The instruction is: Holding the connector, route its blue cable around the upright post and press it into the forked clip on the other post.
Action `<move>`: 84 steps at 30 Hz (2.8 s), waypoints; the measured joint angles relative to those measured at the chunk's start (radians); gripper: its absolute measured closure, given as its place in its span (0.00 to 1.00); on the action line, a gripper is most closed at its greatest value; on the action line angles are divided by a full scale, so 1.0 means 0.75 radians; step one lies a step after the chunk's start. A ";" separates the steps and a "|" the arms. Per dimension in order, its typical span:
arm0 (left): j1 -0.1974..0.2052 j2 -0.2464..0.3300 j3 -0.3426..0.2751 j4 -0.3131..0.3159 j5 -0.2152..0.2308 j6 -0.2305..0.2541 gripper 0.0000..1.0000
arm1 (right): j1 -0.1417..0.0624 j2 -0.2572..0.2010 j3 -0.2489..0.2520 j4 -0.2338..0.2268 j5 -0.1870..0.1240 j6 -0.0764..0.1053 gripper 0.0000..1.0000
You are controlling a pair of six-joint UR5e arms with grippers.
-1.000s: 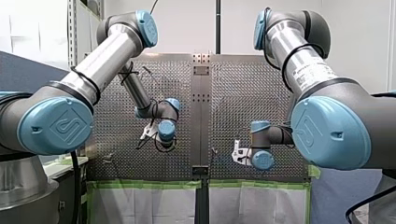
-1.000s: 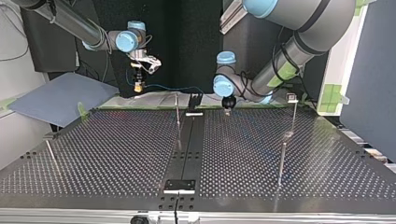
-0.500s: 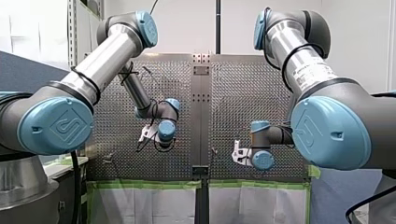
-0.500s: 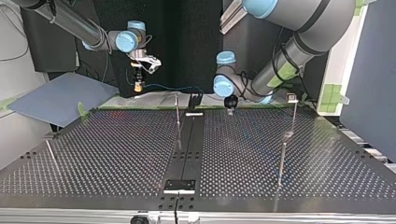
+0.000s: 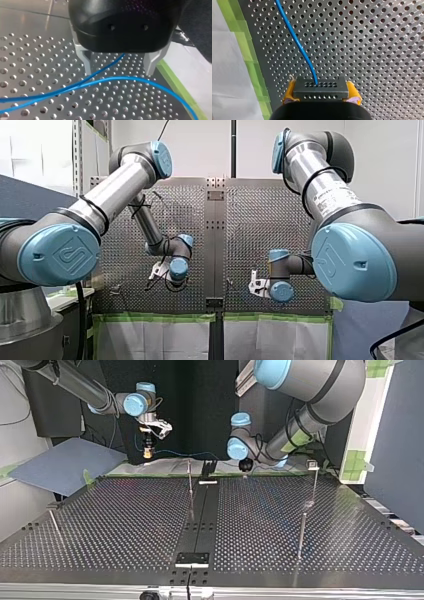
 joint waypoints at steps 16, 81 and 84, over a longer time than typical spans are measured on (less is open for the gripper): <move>-0.020 -0.087 0.005 0.027 0.007 0.033 0.00 | -0.004 0.000 0.000 -0.001 0.000 -0.002 1.00; -0.198 -0.318 0.193 0.090 0.152 -0.175 0.00 | -0.009 -0.001 -0.018 0.069 -0.002 -0.025 1.00; -0.206 -0.349 0.196 0.076 0.183 -0.202 0.00 | -0.010 -0.001 -0.027 0.088 -0.002 -0.032 1.00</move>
